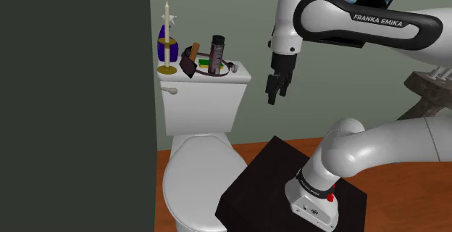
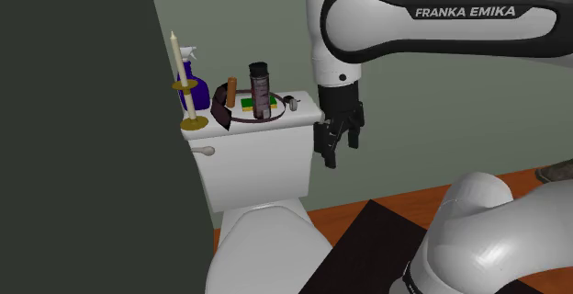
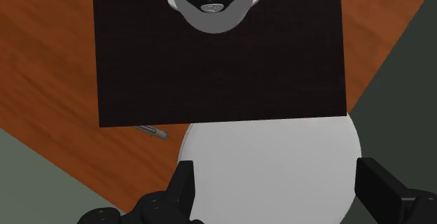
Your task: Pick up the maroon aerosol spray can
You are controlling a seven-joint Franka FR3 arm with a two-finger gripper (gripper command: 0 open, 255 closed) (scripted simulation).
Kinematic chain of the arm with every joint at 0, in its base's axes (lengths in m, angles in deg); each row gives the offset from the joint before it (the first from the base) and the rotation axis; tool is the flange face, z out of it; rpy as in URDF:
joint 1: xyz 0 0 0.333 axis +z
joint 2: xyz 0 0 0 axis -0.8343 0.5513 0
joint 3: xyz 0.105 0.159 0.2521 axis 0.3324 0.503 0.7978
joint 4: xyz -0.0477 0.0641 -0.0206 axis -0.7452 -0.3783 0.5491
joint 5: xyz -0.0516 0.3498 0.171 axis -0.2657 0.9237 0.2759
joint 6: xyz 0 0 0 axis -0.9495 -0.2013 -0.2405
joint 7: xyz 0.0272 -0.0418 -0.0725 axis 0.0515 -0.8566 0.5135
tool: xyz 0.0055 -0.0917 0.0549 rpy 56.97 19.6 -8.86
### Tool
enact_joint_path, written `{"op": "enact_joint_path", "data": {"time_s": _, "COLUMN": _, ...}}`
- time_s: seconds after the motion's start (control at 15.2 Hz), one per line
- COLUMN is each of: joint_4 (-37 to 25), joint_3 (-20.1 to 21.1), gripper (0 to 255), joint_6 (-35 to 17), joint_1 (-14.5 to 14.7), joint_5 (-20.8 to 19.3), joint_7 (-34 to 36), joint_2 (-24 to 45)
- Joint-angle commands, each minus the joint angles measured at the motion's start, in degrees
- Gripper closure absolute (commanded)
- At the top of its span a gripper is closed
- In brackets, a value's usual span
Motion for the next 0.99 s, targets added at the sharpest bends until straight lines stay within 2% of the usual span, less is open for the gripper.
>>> {"op": "enact_joint_path", "data": {"time_s": 0.0, "joint_4": 0.00, "joint_3": 0.00, "gripper": 0, "joint_6": 0.00, "joint_1": 0.00, "joint_5": 0.00, "joint_7": 0.00, "joint_2": 0.00}}
{"op": "enact_joint_path", "data": {"time_s": 0.46, "joint_4": -8.98, "joint_3": -1.06, "gripper": 0, "joint_6": -7.67, "joint_1": -2.57, "joint_5": -1.71, "joint_7": 0.69, "joint_2": 13.24}}
{"op": "enact_joint_path", "data": {"time_s": 0.92, "joint_4": -20.54, "joint_3": -2.28, "gripper": 0, "joint_6": -12.23, "joint_1": -4.55, "joint_5": -2.98, "joint_7": 1.71, "joint_2": 25.93}}
